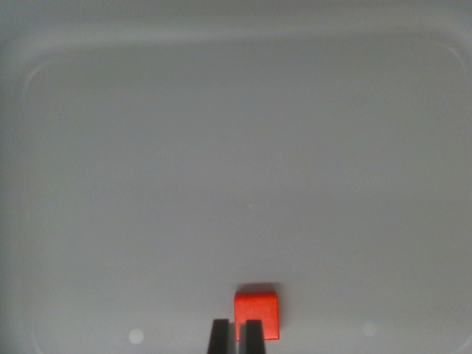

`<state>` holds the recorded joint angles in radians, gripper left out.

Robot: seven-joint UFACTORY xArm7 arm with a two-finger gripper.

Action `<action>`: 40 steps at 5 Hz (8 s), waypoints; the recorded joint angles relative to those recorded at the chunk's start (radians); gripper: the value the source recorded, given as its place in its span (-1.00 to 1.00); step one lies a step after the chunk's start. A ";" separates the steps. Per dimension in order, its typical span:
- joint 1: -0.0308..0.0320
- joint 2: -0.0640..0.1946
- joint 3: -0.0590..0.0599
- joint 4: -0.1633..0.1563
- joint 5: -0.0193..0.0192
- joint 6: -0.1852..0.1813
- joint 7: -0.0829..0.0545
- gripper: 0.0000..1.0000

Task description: Reach red block

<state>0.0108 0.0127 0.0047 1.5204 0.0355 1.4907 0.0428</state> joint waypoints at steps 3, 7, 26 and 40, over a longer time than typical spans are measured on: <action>0.0008 0.005 0.000 -0.063 -0.0054 -0.066 0.001 -1.00; 0.0017 0.012 0.001 -0.136 -0.0117 -0.142 0.003 -1.00; 0.0068 0.045 0.003 -0.529 -0.0455 -0.552 0.012 -1.00; 0.0100 0.067 0.005 -0.786 -0.0676 -0.819 0.018 -1.00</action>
<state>0.0208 0.0794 0.0098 0.7346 -0.0321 0.6715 0.0606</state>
